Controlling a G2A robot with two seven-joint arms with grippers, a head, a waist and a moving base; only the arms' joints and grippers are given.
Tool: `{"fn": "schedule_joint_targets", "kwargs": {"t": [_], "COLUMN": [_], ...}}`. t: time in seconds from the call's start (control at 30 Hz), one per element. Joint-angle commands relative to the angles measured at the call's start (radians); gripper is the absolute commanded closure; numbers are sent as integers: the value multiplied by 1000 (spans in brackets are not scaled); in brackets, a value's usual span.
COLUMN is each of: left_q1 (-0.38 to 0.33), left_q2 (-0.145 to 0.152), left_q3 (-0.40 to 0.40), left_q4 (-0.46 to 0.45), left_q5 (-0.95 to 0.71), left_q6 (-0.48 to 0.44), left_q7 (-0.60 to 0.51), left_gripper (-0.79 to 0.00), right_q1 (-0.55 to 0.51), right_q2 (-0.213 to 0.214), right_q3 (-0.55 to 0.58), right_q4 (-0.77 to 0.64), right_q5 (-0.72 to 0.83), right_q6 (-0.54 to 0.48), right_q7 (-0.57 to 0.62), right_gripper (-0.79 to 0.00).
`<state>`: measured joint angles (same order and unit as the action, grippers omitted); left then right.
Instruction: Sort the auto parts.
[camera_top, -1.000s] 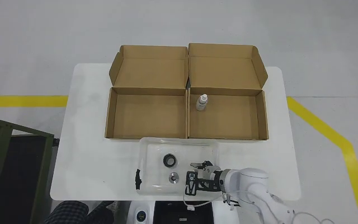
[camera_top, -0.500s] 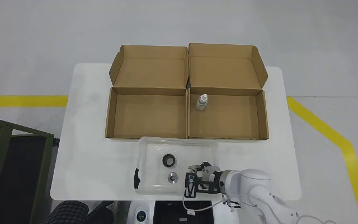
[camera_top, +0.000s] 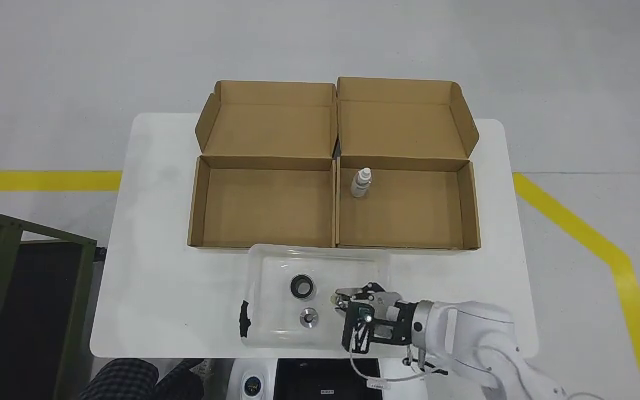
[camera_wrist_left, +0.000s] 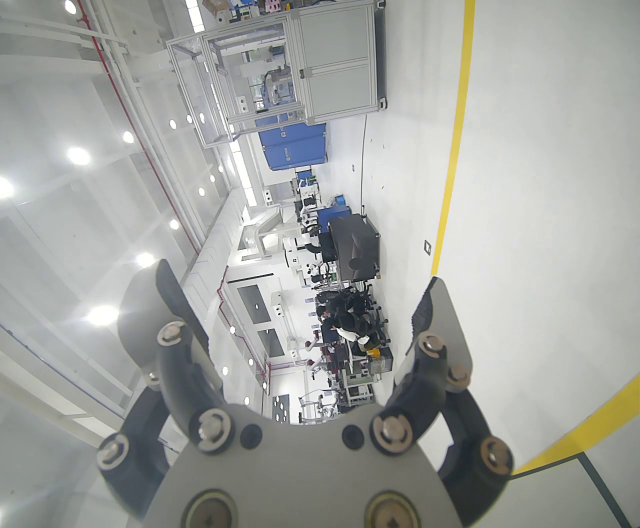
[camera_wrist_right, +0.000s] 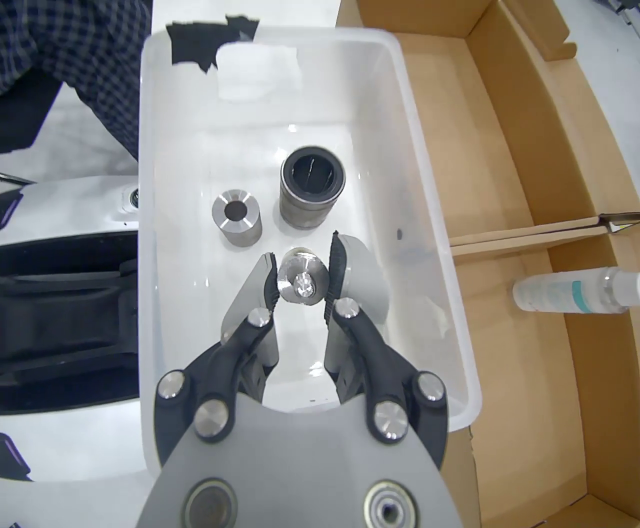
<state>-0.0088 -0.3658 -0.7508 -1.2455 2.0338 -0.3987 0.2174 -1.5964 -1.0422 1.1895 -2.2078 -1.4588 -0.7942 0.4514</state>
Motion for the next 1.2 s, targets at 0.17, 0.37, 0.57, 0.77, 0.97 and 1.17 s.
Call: {"fn": "schedule_joint_targets", "kwargs": {"t": [0.17,0.37,0.57,0.77,0.97,1.17], "left_q1": [0,0,0,0,0,0], "left_q2": [0,0,0,0,0,0], "left_q3": [0,0,0,0,0,0], "left_q4": [0,0,0,0,0,0], "left_q5": [0,0,0,0,0,0], "left_q6": [0,0,0,0,0,0], "left_q7": [0,0,0,0,0,0], "left_gripper": [-785,-785,-785,-785,-785,-785], "right_q1": [-25,-44,-39,-35,-26,-26], "right_q2": [8,11,11,11,12,12], "right_q3": [90,166,223,257,260,260], "right_q4": [33,69,127,156,173,173], "right_q5": [139,265,381,432,451,451], "right_q6": [-5,-9,5,4,-10,-10], "right_q7": [-198,-360,-480,-535,-525,-525], "right_gripper": [0,0,0,0,0,0]}}
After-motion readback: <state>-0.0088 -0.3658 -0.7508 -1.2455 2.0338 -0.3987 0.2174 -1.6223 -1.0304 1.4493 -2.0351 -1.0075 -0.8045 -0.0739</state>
